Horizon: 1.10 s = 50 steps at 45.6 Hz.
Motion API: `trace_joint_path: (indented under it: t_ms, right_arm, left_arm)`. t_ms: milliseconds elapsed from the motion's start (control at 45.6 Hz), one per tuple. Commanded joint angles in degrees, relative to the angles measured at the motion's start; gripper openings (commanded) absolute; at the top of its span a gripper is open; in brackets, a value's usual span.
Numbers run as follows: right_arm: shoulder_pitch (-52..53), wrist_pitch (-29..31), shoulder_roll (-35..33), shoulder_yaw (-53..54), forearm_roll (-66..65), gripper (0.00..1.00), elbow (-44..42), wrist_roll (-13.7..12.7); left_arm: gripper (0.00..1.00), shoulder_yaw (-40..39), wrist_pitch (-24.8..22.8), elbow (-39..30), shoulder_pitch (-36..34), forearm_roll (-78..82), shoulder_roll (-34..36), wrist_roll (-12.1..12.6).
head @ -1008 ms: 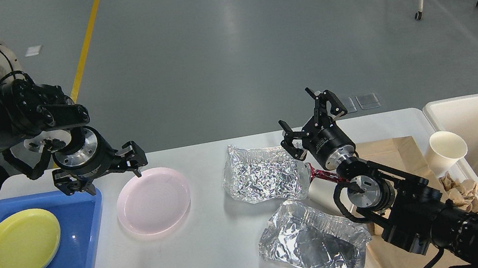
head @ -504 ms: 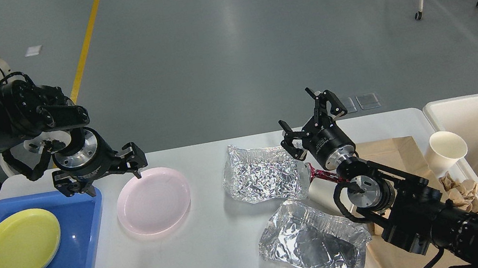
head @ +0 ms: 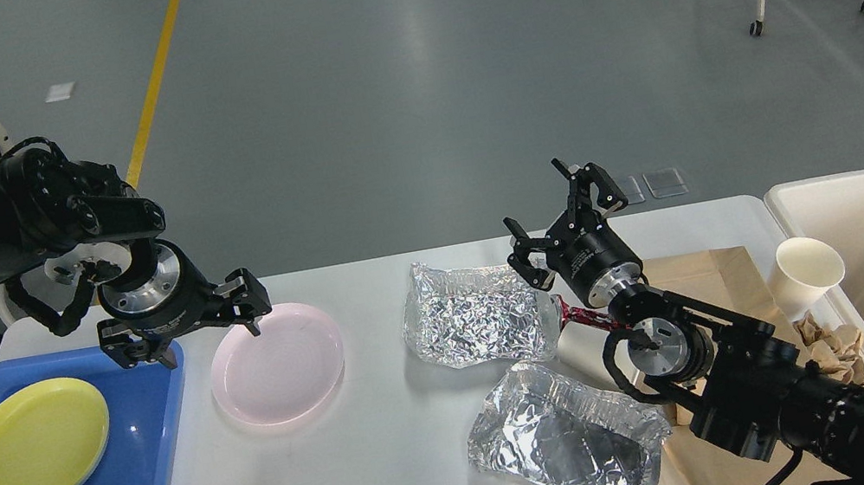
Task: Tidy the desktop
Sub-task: 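Lower the left gripper and grasp the pink plate edge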
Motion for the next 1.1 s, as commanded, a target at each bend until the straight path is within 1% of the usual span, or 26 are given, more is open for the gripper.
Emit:
trace_joint_path:
  t_ms: [0, 175, 329, 438, 592, 789, 920, 1073]
  right_arm:
    - [0.01, 0.00, 0.00, 0.00, 0.07, 1.00, 0.00, 0.00]
    - [0.01, 0.00, 0.00, 0.00, -0.02, 1.00, 0.00, 0.00]
    - [0.01, 0.00, 0.00, 0.00, -0.02, 1.00, 0.00, 0.00]
    - [-0.08, 0.00, 0.00, 0.00, -0.02, 1.00, 0.00, 0.00]
    - [0.01, 0.00, 0.00, 0.00, 0.07, 1.00, 0.00, 0.00]
    - [0.01, 0.00, 0.00, 0.00, -0.02, 1.00, 0.00, 0.00]
    - [0.01, 0.00, 0.00, 0.00, -0.02, 1.00, 0.00, 0.00]
    - [0.01, 0.00, 0.09, 0.00, -0.02, 1.00, 0.00, 0.00]
  left_arm:
    - [0.97, 0.17, 0.00, -1.21, 0.00, 0.00, -0.09, 0.00]
    - [0.97, -0.01, 0.61, -1.74, 0.71, 0.00, -1.40, 0.00]
    - [0.97, -0.62, 1.93, -1.65, 3.78, -0.09, -2.02, 0.00]
    - [0.97, -2.38, 5.44, -1.65, 6.94, -0.09, -2.11, 0.00]
    - [0.97, -5.54, 12.12, -1.56, 11.07, 0.00, -2.20, 0.17]
    - [0.97, -8.88, 20.38, -0.77, 15.29, 0.08, -5.10, 0.70]
    - [0.97, -10.81, 24.69, -0.33, 16.70, 0.17, -5.27, 0.70]
    - [0.97, -11.17, 27.94, 1.42, 18.98, 0.17, -5.45, 0.70]
